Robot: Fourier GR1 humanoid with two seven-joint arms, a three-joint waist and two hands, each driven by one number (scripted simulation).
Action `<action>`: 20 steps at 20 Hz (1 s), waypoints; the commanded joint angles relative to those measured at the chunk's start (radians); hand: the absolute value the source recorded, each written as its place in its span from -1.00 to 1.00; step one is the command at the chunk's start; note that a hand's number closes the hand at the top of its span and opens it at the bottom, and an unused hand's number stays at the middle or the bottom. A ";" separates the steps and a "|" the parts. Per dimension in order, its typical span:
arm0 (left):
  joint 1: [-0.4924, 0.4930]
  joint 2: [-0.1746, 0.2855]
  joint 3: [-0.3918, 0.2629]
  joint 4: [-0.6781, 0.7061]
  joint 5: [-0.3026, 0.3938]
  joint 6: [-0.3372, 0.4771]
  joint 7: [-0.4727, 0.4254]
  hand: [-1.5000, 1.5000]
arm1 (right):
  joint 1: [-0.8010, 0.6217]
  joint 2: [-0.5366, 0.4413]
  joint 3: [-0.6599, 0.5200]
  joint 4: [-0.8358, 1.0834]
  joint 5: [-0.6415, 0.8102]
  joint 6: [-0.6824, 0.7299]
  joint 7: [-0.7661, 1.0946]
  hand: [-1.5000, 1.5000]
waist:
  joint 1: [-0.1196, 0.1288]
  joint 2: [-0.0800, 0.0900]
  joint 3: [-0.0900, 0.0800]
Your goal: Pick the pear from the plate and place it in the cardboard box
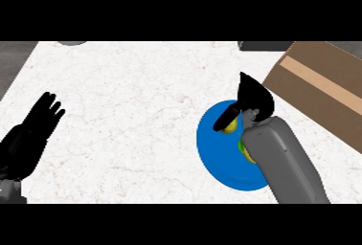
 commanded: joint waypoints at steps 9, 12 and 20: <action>-0.012 -0.041 0.018 0.033 -0.042 -0.012 -0.019 0.00 | -0.072 0.039 -0.071 0.137 0.047 0.074 0.122 -1.00 | 0.001 0.001 0.000; -0.030 -0.029 0.041 0.037 -0.020 -0.033 0.007 0.00 | -0.049 0.044 -0.086 0.205 0.064 0.044 0.068 -1.00 | 0.002 0.003 0.000; -0.027 -0.112 -0.022 -0.019 -0.096 0.032 0.032 0.00 | -0.089 0.081 -0.063 0.280 0.059 -0.011 0.093 -1.00 | 0.008 0.002 0.000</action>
